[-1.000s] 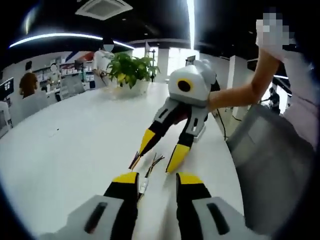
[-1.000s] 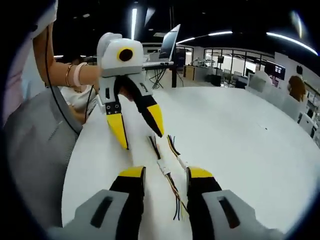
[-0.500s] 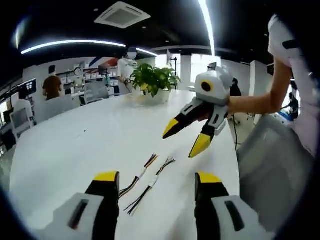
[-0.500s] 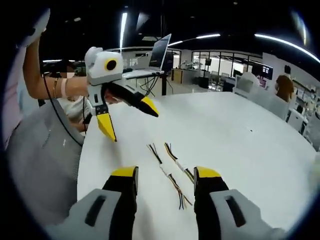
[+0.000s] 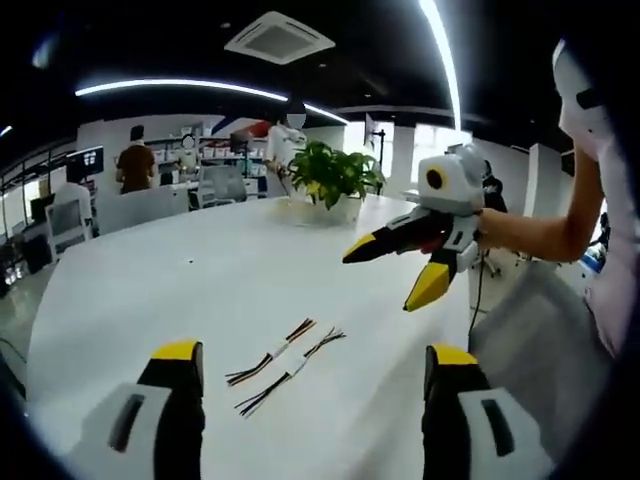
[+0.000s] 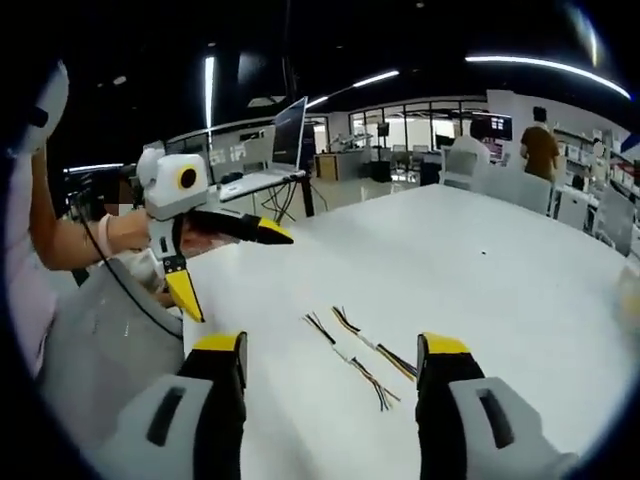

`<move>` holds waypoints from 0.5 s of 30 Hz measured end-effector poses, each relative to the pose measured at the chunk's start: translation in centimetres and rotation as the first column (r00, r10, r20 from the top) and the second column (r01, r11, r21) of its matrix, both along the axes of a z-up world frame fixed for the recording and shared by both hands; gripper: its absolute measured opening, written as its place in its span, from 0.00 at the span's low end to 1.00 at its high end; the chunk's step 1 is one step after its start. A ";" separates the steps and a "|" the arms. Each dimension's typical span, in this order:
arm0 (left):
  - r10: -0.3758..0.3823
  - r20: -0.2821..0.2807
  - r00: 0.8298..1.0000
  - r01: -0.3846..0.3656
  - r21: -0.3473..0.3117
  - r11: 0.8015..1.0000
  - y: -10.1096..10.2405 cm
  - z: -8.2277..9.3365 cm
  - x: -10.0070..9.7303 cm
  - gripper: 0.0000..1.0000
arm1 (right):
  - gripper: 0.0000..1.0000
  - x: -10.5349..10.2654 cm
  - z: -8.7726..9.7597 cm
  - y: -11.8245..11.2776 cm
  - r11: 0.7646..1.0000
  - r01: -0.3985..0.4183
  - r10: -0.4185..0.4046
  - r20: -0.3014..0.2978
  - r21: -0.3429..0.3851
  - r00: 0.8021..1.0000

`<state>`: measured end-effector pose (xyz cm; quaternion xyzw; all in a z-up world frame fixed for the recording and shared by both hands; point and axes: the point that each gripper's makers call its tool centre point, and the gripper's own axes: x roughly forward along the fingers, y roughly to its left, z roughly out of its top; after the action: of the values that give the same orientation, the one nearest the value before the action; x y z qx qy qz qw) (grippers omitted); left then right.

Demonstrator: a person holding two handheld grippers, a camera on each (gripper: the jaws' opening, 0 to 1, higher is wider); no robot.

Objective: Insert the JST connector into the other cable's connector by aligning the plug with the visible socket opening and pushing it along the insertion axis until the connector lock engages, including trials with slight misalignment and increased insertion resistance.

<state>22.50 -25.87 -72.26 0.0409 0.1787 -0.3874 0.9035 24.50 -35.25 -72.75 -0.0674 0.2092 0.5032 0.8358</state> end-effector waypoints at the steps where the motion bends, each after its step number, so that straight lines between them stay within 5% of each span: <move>1: 0.005 0.011 1.000 -0.006 0.006 1.000 0.2 0.1 -0.2 0.91 | 0.68 -0.2 0.2 -0.1 1.000 0.009 -0.009 -0.002 0.000 1.000; 15: 0.071 0.024 0.997 -0.069 -0.043 0.997 1.6 1.0 -2.5 0.91 | 0.70 -2.9 0.4 -1.7 0.995 0.103 -0.103 -0.050 -0.013 0.993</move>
<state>20.05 -24.26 -71.23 0.0206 0.1605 -0.3586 0.9193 21.62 -36.90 -72.33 -0.0483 0.2364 0.4599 0.8546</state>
